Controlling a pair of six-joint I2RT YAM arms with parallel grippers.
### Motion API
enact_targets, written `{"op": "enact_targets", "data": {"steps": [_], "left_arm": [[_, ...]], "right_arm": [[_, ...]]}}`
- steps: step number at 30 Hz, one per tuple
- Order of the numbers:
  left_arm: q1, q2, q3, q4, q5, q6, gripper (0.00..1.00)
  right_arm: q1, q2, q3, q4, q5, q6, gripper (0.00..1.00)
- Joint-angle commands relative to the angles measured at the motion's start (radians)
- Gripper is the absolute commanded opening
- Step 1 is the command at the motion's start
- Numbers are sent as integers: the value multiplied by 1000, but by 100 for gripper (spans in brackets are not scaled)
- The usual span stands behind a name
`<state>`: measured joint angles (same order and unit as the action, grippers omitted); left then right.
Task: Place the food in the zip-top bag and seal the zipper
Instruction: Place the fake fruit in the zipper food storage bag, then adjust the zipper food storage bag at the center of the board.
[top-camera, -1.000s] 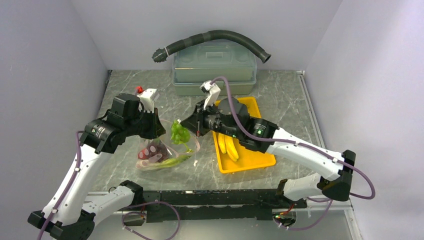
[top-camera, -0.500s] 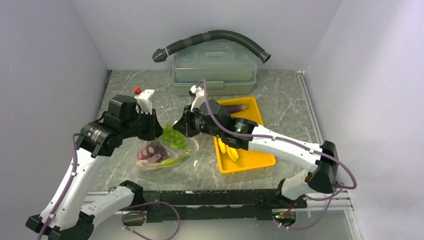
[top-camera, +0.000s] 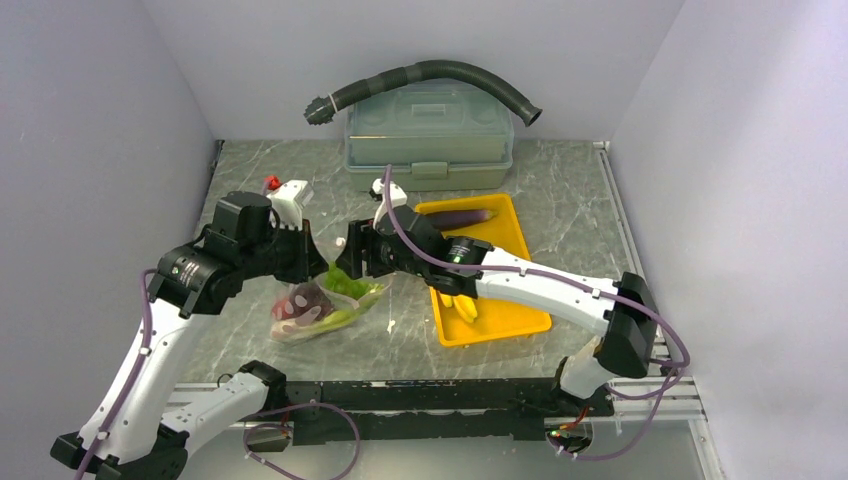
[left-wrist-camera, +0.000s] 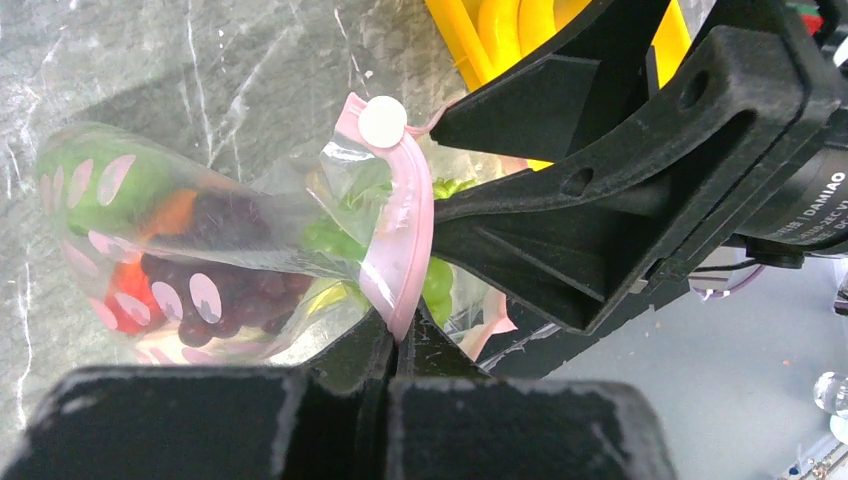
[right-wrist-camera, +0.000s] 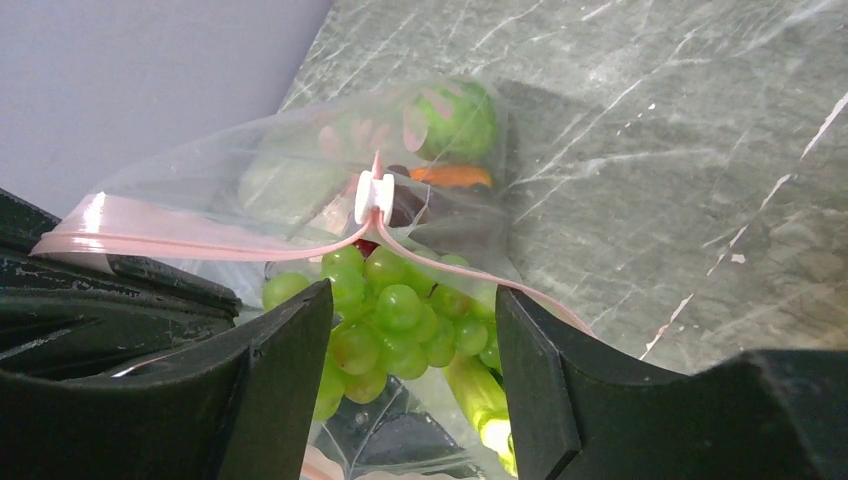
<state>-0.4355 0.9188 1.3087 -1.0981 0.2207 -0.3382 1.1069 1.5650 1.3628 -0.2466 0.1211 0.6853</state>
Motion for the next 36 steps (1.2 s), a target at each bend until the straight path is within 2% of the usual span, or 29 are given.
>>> {"op": "enact_targets", "data": {"steps": [1, 13, 19, 26, 36], "left_arm": [[-2, -17, 44, 13, 16, -2, 0], [-2, -2, 56, 11, 3, -5, 0], [-2, 5, 67, 11, 1, -7, 0], [-2, 5, 66, 12, 3, -10, 0], [-3, 5, 64, 13, 15, -17, 0]], "right_arm": [[4, -58, 47, 2, 59, -12, 65], [4, -208, 25, -87, 144, -67, 64], [4, -245, -40, -107, 94, -78, 66], [4, -223, -117, -96, 60, -68, 67], [1, -113, -104, -99, 44, -79, 67]]}}
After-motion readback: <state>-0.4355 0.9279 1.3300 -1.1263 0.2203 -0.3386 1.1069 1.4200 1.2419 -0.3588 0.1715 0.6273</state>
